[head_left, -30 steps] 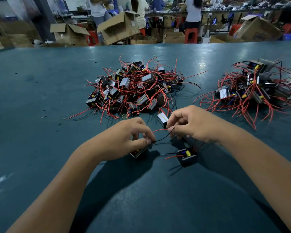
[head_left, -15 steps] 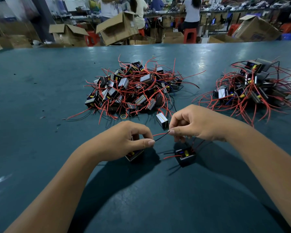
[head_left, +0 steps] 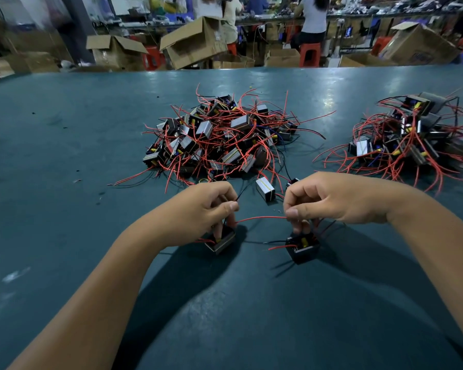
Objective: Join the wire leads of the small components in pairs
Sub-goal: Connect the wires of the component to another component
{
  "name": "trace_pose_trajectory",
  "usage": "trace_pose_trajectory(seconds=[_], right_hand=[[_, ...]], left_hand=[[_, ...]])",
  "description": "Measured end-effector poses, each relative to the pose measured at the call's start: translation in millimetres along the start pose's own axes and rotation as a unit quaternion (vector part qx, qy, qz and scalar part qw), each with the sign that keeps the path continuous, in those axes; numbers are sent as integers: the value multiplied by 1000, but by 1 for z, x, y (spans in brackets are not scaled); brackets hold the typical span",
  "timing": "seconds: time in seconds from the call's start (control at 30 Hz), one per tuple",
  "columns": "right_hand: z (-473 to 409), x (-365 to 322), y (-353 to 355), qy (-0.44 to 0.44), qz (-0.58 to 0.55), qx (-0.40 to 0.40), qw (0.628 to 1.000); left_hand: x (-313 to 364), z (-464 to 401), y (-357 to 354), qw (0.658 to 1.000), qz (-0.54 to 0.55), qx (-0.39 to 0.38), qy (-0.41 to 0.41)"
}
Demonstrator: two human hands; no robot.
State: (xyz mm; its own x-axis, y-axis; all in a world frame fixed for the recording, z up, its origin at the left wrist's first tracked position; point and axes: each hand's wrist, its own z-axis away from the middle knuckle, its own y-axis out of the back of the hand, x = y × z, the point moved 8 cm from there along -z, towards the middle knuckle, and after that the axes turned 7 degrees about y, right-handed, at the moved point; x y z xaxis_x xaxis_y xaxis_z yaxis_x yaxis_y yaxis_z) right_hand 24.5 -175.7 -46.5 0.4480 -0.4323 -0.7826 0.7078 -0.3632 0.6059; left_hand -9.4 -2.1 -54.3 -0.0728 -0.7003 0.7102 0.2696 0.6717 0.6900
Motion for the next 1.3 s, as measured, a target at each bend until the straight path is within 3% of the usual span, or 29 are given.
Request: trace_pose_trajectory(seconds=[0.2,0.33,0.5,0.63,0.7,0.83,0.9,1.03,1.3], right_hand=[[-1,-10,1,40,0,15,999],[-4,-15,3,61,-20,50,997],[-7,-25,3,87,-44,89,991],[-3,-27,8,82,-42,159,983],[10,-22,10,68,0,201,977],[40,-19,-20,60,205,111,971],[47,-27,-33,110,254,118,954],[48,-44,-46,181,261,190,929],[38,-50,-65,212,257,213,919]], left_hand=[[-2,1,0,999,-15,32,-4],[20,5,4,984,-107,116,-83],[47,12,-11,976,-40,128,-170],[41,7,-15,979,-20,135,-153],[39,6,-17,981,-23,125,-147],[40,8,-19,983,-4,108,-149],[42,9,-21,984,-1,96,-152],[42,9,-23,985,22,82,-150],[35,5,-22,985,67,81,-136]])
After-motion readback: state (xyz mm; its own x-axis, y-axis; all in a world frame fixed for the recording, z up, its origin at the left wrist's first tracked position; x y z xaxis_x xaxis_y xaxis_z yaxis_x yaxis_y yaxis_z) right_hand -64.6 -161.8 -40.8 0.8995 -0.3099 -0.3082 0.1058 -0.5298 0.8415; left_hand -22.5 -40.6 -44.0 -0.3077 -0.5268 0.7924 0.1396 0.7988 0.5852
